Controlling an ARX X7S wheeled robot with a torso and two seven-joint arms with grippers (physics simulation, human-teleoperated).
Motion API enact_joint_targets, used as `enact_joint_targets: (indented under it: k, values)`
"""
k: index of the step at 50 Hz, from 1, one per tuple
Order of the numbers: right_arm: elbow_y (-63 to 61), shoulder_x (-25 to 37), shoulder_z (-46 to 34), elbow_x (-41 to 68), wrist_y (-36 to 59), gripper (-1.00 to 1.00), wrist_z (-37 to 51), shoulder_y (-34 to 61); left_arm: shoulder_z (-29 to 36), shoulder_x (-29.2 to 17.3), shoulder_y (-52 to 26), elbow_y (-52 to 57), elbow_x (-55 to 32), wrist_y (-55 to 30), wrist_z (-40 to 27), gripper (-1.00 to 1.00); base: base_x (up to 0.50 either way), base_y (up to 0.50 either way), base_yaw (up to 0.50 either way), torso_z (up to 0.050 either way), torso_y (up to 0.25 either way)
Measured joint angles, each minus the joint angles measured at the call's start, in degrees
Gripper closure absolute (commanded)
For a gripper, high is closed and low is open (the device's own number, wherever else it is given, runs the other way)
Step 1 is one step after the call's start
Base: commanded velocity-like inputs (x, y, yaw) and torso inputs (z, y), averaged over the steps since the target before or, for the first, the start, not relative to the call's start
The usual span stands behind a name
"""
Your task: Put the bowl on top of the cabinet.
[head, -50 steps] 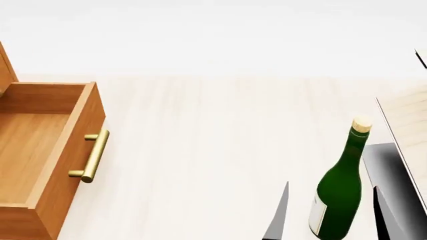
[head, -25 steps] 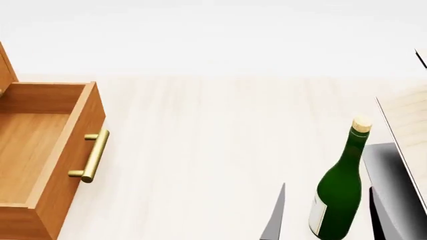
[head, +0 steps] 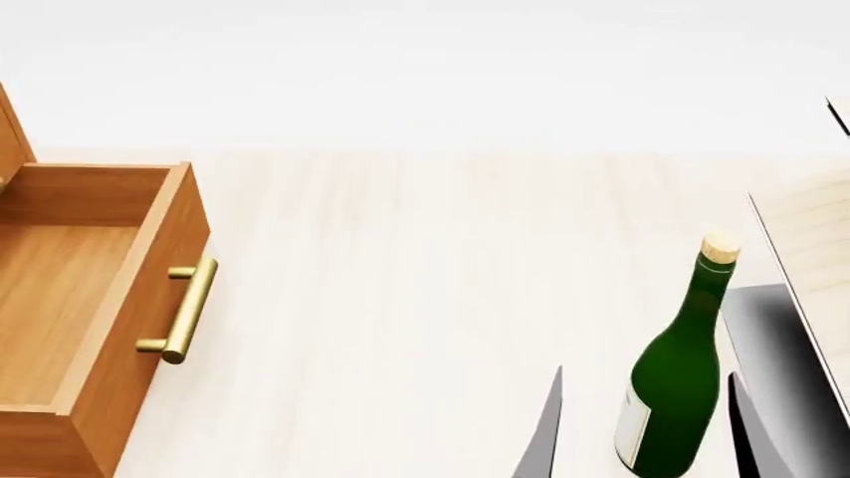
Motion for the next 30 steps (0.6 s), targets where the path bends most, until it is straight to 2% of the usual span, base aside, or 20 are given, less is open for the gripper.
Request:
enact_joint_targets:
  k: [14,30]
  values:
    - [-0.28,0.31,-0.05,0.16,0.18,-1.00,0.18,-0.09,0.20,-0.64,-1.08,-6.28,1.22,2.17,-2.10,1.00,0.00,0.00,0.00,0.000,0.000]
    - [-0.05,0.57,-0.47,-0.01,0.01,-1.00,0.27,-0.07,-0.97,-1.83,0.33,-8.01,1.95,3.66,-4.70,1.00,0.00,0.00,0.00,0.000,0.000]
